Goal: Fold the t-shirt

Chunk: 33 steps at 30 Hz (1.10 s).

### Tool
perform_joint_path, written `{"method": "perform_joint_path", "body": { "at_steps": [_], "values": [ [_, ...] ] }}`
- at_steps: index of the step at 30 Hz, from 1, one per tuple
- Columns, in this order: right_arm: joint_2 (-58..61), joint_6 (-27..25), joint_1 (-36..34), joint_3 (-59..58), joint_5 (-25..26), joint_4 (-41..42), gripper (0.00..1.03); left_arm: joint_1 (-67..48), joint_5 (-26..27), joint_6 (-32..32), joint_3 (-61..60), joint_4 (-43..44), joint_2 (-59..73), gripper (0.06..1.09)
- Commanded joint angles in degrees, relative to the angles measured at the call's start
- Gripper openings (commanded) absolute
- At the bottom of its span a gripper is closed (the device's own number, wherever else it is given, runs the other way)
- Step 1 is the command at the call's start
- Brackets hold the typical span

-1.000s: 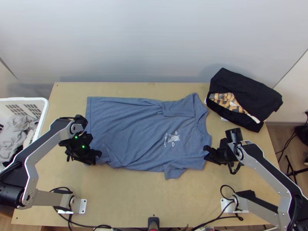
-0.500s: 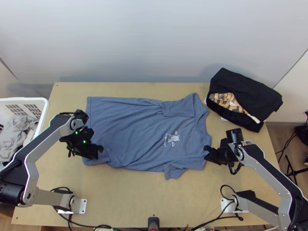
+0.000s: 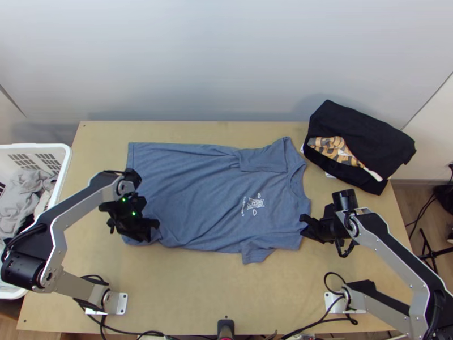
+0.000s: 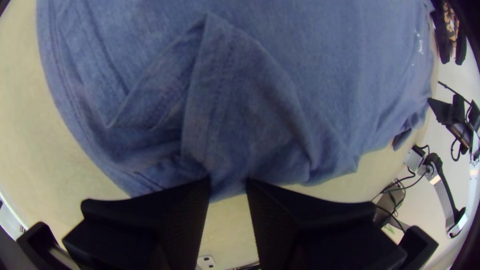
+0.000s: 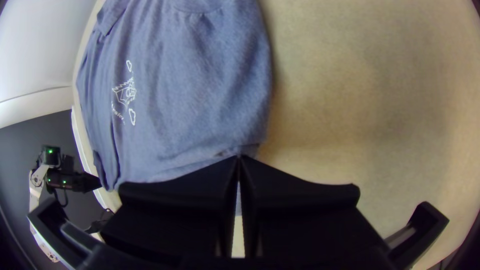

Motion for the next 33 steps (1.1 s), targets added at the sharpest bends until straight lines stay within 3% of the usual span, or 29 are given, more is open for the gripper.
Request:
{"method": "perform_joint_path", "body": {
  "at_steps": [1,4,9,19,29,30,33],
  "values": [
    [-0.16,0.24,-0.21,-0.06,-0.05,0.01,0.03,-1.69,0.18,-0.74,-4.66,2.6,1.18,0.48],
    [-0.16,0.5,-0.12,0.03,-0.05,0.01,0.03,-2.65,0.18,-0.92,-5.89,2.78,1.0,0.55],
    [-0.07,0.5,-0.12,0.12,0.04,0.1,0.03,-2.39,0.18,-1.36,-4.75,2.6,-0.75,0.55],
    [0.02,0.33,0.15,-0.15,0.3,0.1,0.03,8.77,2.2,-0.13,5.1,-1.97,-4.8,0.55],
    [0.11,0.06,0.32,0.12,0.48,0.1,0.03,11.85,3.25,4.09,-0.97,-1.18,-4.71,0.55],
    [0.11,0.06,0.32,0.12,0.48,0.1,0.03,11.58,3.25,4.18,-1.49,-1.26,-4.71,0.54],
    [0.11,0.06,0.32,0.2,0.48,0.1,0.03,10.97,3.34,4.09,-2.72,-0.82,-4.8,0.33]
  ]
}}
